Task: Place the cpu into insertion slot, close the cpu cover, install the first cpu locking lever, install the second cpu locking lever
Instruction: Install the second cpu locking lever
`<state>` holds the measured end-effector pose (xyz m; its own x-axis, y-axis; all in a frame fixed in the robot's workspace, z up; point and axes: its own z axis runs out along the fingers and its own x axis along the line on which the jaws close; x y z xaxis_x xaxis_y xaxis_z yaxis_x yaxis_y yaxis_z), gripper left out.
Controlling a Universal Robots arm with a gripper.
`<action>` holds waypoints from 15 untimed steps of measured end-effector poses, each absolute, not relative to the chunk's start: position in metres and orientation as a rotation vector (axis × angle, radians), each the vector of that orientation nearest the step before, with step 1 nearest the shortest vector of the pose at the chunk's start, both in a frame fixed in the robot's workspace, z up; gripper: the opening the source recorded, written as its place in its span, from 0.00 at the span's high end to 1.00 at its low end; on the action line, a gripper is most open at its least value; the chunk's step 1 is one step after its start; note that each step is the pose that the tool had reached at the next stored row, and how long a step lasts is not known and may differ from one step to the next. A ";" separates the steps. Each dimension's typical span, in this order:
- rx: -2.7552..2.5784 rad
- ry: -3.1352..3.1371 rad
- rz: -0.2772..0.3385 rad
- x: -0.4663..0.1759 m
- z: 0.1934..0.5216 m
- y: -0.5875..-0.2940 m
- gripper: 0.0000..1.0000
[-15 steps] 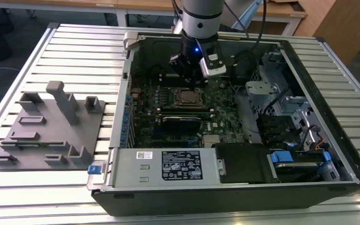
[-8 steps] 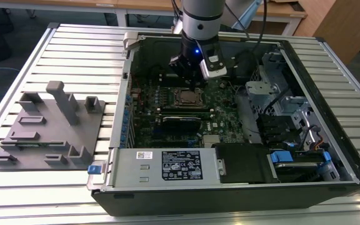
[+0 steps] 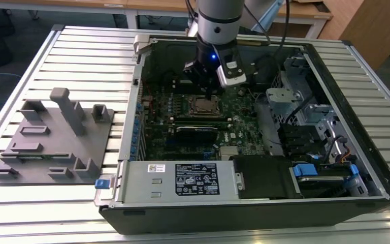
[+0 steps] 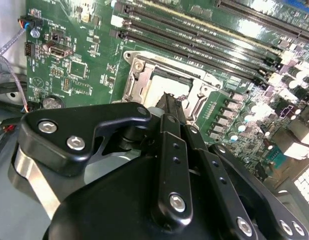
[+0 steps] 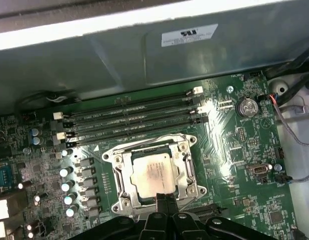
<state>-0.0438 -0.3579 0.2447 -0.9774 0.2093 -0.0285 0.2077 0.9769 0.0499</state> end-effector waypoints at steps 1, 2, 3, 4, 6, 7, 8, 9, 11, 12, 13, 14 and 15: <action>0.326 3.090 0.073 -0.044 0.245 -0.359 0.90; 0.326 3.090 0.073 -0.044 0.245 -0.360 0.90; 0.326 3.090 0.073 -0.044 0.245 -0.361 0.90; 0.326 3.090 0.073 -0.044 0.245 -0.361 0.90; 0.325 3.090 0.073 -0.044 0.245 -0.375 0.90; 0.323 3.090 0.073 -0.044 0.245 -0.390 0.90; 0.324 3.090 0.073 -0.044 0.245 -0.390 0.90; 0.323 3.090 0.073 -0.044 0.245 -0.390 0.90; 0.323 3.090 0.073 -0.045 0.244 -0.390 0.90; 0.323 3.090 0.073 -0.045 0.244 -0.390 0.90; 0.323 3.090 0.073 -0.046 0.244 -0.390 0.90; 0.323 3.090 0.073 -0.046 0.244 -0.390 0.90; 0.323 3.090 0.073 -0.046 0.244 -0.390 0.90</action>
